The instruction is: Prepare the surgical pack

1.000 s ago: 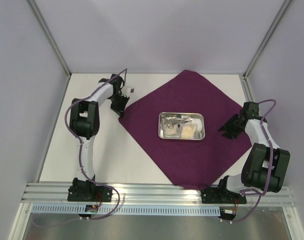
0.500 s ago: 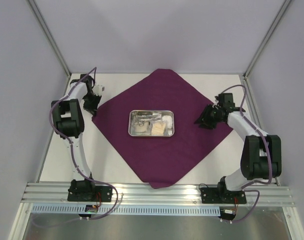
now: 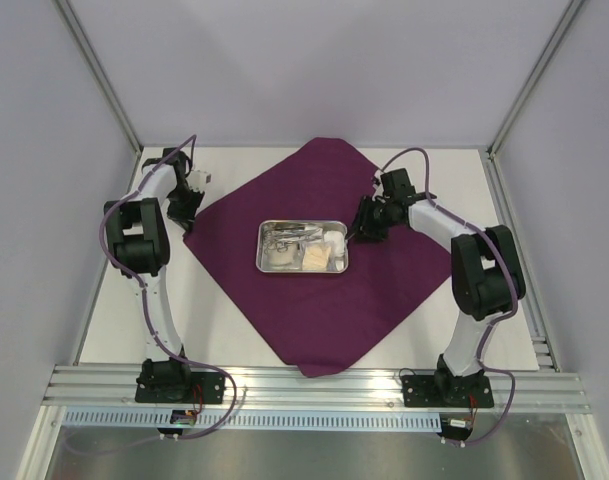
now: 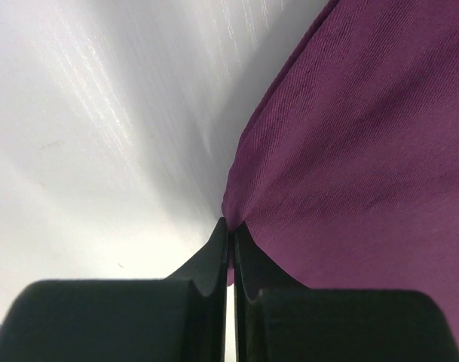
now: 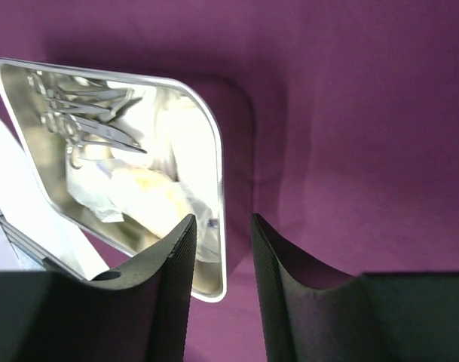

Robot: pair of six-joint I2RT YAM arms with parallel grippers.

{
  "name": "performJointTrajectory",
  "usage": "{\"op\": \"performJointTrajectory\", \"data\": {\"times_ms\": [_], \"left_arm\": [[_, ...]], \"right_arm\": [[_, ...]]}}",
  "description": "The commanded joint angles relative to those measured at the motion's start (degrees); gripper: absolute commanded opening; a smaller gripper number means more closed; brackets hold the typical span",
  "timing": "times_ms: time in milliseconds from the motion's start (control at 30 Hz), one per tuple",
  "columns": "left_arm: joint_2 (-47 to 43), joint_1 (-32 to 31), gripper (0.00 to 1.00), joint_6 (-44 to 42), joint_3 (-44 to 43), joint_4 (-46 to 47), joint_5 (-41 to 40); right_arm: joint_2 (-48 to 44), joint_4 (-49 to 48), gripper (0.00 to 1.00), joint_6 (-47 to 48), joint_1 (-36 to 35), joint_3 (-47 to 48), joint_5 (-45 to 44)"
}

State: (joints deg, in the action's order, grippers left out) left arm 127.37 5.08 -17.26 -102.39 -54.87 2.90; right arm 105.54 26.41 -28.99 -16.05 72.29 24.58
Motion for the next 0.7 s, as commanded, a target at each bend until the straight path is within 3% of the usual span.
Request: {"op": "performJointTrajectory", "data": {"times_ms": [0,200,400,667], "left_arm": [[-2.92,0.54,0.00,-0.85,-1.59,-0.85,0.09],[-2.83,0.54,0.00,-0.32,-1.67,-0.85,0.71],[-2.66,0.46,0.00,-0.41,-1.41,-0.94,0.97],[-2.92,0.54,0.00,-0.06,-1.85,-1.20,1.23]], "right_arm": [[0.72,1.89,0.37,2.27,-0.03,1.28,-2.34],[1.25,-3.46,0.30,0.87,-1.44,-2.24,3.70],[1.60,-5.59,0.27,0.16,-1.44,-4.44,2.41],[-0.23,-3.31,0.03,2.45,-1.44,-6.90,1.00]]}}
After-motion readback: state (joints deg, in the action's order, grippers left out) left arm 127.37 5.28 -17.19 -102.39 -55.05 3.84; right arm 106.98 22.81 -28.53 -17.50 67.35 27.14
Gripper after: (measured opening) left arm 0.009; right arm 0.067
